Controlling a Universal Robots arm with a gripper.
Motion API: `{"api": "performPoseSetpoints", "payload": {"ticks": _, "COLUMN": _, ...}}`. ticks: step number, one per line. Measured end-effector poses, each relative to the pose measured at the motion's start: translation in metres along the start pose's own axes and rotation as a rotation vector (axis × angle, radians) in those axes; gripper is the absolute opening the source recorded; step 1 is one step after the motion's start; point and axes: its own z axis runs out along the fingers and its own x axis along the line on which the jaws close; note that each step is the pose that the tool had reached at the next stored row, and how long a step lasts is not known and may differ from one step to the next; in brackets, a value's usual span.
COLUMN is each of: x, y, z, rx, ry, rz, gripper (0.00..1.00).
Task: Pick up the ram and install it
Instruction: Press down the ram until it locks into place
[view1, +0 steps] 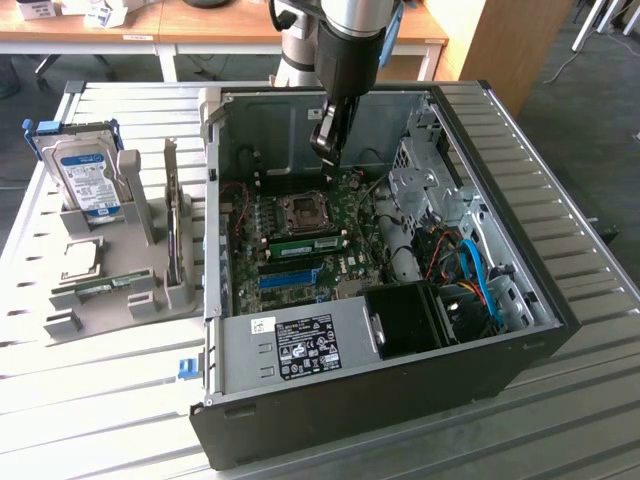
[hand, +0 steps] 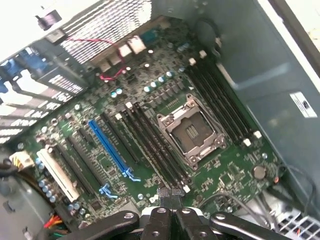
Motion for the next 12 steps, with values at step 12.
{"api": "performPoseSetpoints", "payload": {"ticks": 12, "x": 0.0000, "y": 0.0000, "z": 0.0007, "rx": 0.0063, "ry": -0.0041, "rz": 0.105, "gripper": 0.11}}
